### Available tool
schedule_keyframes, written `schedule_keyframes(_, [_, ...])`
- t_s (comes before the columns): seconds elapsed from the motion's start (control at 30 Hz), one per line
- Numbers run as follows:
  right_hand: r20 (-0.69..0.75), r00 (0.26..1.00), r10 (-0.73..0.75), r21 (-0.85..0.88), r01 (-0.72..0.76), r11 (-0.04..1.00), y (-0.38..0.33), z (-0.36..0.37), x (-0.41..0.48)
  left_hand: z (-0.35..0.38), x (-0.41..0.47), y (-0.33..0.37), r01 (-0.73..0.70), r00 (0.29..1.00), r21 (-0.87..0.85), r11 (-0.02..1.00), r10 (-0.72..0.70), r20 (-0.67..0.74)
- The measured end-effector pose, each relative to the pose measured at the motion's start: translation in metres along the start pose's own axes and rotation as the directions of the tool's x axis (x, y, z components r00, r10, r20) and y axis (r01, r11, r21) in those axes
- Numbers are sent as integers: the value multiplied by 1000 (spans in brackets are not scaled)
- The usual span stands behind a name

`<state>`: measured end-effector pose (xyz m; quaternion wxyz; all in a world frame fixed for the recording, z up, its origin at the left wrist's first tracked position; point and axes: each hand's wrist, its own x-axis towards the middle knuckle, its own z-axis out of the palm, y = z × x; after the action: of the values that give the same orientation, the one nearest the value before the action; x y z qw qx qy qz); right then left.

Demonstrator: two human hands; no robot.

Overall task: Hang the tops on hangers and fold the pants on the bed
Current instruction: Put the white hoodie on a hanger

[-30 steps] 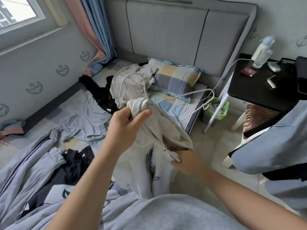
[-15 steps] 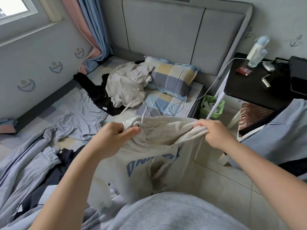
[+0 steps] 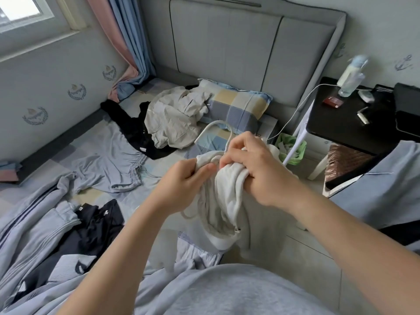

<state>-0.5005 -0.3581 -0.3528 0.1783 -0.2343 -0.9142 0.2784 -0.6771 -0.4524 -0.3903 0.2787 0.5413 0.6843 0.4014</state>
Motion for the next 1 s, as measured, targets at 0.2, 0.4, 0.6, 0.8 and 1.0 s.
schedule_keyframes(0.2, [213,966,148,-75,-135,988,6,-6,0,7,2,-6,-28,997,27,999,30,-75])
schedule_keyframes(0.4, [258,945,199,76,-225,971,27,-17,-5,-9,13,-21,77,893,255,964,47,-448])
schedule_keyframes(0.6, [209,962,173,622,-268,736,34,-8,-16,-17,21,-15,224,834,-477,850,-420,-357])
schedule_keyframes(0.8, [139,940,310,258,-337,905,32,1,8,-7,25,6,228,880,-547,806,-411,-239])
schedule_keyframes(1.0, [144,962,232,-69,-224,972,12,-30,30,-26,41,25,149,944,-492,858,-272,-188])
